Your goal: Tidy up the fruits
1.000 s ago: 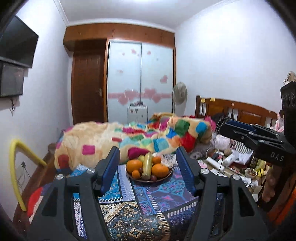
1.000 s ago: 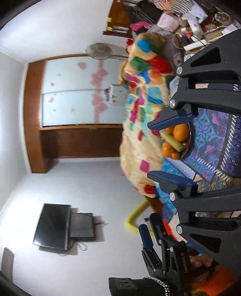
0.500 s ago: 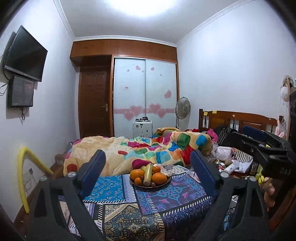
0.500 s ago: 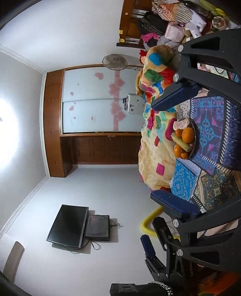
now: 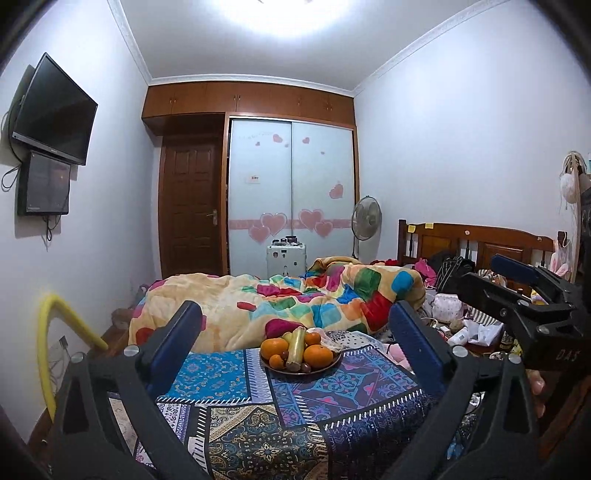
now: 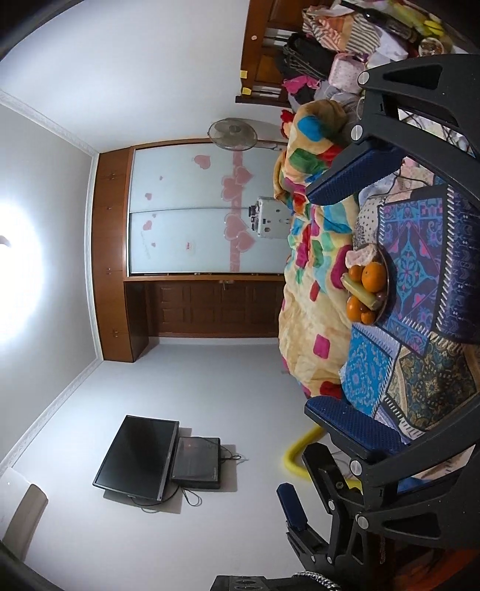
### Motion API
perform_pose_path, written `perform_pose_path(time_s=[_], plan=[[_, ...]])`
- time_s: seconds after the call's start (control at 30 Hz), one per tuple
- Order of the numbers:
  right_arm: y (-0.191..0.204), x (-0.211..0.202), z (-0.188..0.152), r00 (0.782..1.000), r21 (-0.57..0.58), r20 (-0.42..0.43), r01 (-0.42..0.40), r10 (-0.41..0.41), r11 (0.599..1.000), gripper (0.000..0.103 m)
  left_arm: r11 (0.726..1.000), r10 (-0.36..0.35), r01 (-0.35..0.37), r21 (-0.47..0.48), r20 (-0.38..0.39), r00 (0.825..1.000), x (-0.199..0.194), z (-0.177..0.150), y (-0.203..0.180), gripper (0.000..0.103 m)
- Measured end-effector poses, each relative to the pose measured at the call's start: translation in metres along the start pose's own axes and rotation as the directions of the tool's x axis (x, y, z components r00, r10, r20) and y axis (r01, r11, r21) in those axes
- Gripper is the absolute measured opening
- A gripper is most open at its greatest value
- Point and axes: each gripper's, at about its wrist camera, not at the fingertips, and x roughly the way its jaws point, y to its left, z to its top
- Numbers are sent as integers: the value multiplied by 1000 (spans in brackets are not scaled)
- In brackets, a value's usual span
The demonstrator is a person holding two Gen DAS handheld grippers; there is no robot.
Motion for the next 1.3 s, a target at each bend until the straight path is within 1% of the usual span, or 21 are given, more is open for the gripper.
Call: perform_pose_path(time_s=[1.3], plan=[[-2,-1,2,1000,11,-8,17,-17,1000,103,1000,-15,14,-18,-13,1000,14,-5,-4,103]])
